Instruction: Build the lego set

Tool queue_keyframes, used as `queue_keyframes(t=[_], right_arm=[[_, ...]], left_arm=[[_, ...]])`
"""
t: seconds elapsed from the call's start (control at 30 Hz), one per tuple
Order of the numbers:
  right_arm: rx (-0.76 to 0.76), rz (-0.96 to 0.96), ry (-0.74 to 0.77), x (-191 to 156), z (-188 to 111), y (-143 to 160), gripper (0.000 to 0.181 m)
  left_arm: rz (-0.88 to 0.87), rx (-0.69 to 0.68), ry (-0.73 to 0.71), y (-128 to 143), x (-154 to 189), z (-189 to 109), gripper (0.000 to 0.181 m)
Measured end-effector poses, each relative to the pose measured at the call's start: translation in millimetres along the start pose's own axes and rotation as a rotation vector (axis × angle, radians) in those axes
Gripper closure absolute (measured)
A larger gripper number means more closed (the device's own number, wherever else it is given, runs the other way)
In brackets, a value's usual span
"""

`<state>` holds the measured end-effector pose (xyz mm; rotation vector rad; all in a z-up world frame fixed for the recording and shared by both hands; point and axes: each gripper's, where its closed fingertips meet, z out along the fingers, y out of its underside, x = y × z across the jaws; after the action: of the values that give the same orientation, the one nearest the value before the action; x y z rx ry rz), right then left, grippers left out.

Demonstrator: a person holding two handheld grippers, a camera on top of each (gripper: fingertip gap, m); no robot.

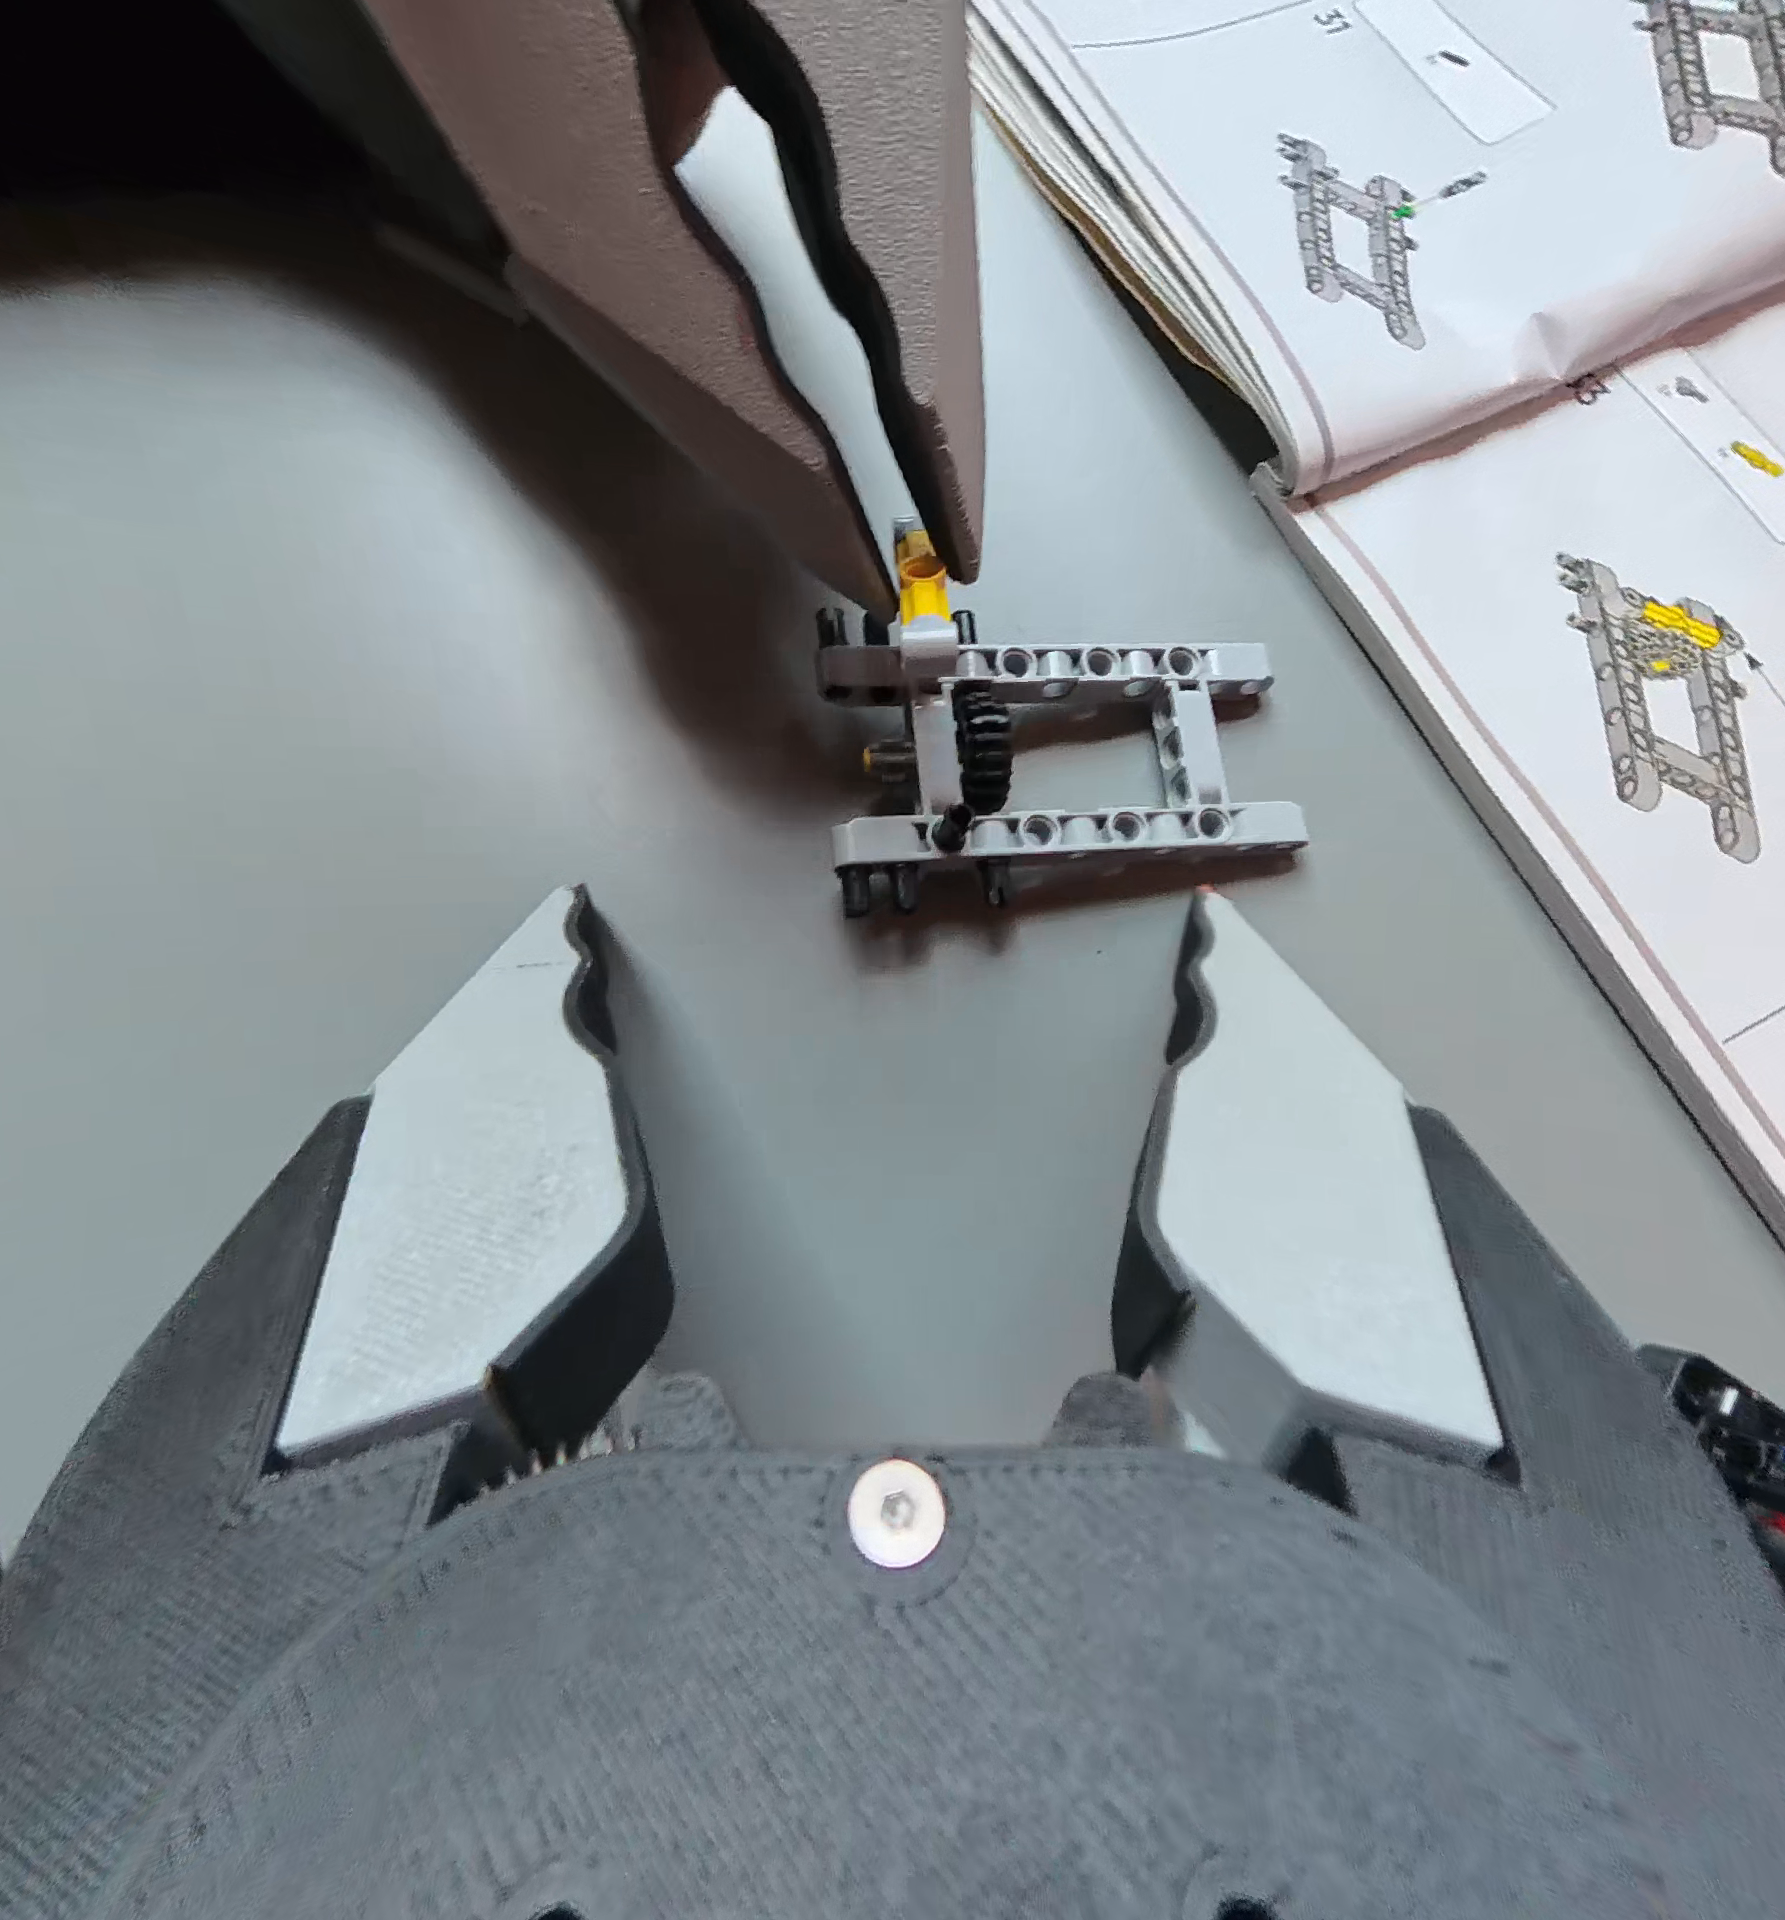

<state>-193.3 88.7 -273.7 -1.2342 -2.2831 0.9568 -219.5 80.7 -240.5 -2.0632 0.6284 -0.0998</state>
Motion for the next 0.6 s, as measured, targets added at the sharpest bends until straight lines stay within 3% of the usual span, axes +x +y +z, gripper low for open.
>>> queue_keyframes(t=[0.23,0.33,0.6], right_arm=[[-0.019,0.084,0.082,9,3,0,0.058],[-0.066,0.140,0.127,14,5,8,0.022],[-0.064,0.182,0.167,15,5,8,0.024]], left_arm=[[-0.005,0.015,0.000,-4,1,0,0.175],[-0.004,0.017,0.003,-5,2,0,0.175],[0.008,0.023,0.010,-8,6,1,0.175]])
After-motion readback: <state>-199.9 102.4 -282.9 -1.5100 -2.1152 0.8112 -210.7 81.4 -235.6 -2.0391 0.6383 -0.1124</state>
